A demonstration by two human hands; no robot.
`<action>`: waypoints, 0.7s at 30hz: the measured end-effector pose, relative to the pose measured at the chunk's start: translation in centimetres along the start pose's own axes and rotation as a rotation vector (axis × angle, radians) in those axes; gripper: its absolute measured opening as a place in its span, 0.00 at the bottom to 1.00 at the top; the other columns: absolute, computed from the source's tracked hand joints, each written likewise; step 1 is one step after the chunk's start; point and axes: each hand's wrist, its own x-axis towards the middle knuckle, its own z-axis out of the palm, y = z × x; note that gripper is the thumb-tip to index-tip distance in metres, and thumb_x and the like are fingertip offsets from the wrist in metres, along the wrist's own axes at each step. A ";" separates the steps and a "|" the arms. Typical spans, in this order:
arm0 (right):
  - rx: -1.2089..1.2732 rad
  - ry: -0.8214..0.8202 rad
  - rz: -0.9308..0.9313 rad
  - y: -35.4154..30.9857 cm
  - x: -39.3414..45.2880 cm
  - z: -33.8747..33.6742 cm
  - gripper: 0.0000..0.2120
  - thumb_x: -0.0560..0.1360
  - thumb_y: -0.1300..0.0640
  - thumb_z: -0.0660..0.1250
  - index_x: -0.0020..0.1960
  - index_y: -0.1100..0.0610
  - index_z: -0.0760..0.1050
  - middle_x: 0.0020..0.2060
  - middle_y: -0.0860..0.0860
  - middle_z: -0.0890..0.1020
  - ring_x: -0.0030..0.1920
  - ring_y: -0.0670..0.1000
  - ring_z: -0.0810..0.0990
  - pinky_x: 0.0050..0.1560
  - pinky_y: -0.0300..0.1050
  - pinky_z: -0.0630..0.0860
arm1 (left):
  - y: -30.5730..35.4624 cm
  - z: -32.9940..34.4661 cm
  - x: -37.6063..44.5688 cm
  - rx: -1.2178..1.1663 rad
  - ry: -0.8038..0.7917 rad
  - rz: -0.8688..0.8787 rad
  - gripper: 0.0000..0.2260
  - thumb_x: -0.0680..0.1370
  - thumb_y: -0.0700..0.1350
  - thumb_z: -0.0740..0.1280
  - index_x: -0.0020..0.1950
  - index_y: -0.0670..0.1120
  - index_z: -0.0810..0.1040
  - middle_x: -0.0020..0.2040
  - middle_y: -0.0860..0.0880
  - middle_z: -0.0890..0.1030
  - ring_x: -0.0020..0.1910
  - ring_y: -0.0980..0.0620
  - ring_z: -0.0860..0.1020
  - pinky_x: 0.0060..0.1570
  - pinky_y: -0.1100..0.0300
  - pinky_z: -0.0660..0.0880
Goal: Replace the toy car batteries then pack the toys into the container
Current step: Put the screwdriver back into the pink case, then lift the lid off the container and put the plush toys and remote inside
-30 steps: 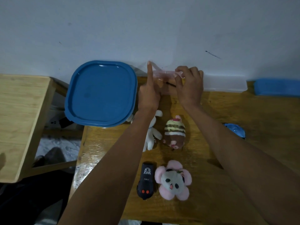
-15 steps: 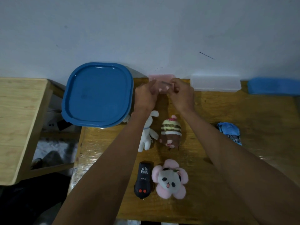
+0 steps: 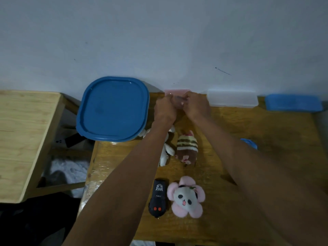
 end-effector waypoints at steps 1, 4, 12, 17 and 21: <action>-0.001 -0.005 0.031 -0.4 0.0 -0.4 0.12 0.77 0.44 0.67 0.57 0.46 0.82 0.52 0.50 0.85 0.50 0.54 0.83 0.46 0.45 0.79 | 0.5 -0.3 -0.2 0.033 -0.009 0.005 0.16 0.81 0.40 0.62 0.69 0.46 0.76 0.64 0.41 0.77 0.59 0.42 0.79 0.56 0.53 0.76; 0.035 0.025 0.084 -1.8 -0.4 -2.1 0.10 0.77 0.47 0.68 0.57 0.47 0.82 0.54 0.50 0.84 0.52 0.54 0.83 0.48 0.45 0.79 | 2.0 -2.4 -0.9 -0.013 0.041 0.037 0.20 0.80 0.40 0.65 0.73 0.46 0.72 0.67 0.40 0.74 0.62 0.42 0.77 0.59 0.54 0.75; 0.185 0.063 0.051 -9.2 -3.9 -4.6 0.07 0.79 0.51 0.68 0.56 0.49 0.81 0.50 0.50 0.85 0.48 0.53 0.84 0.45 0.41 0.78 | -0.8 -12.4 -3.4 -0.169 0.263 0.030 0.15 0.81 0.46 0.67 0.67 0.46 0.78 0.61 0.42 0.82 0.59 0.43 0.79 0.55 0.51 0.78; 0.203 -0.028 0.013 -12.9 -6.5 -2.9 0.09 0.78 0.55 0.67 0.57 0.51 0.80 0.50 0.50 0.84 0.46 0.52 0.82 0.42 0.42 0.75 | -6.7 -16.2 -5.3 -0.115 0.321 -0.076 0.16 0.81 0.48 0.67 0.67 0.46 0.78 0.56 0.43 0.83 0.50 0.46 0.81 0.46 0.55 0.74; 0.191 -0.031 0.052 -14.6 -8.5 -0.1 0.16 0.76 0.49 0.71 0.63 0.50 0.77 0.56 0.49 0.82 0.55 0.54 0.82 0.51 0.48 0.79 | -11.9 -17.1 -5.8 0.002 0.307 -0.125 0.14 0.81 0.49 0.67 0.66 0.48 0.79 0.61 0.41 0.80 0.60 0.42 0.77 0.56 0.50 0.75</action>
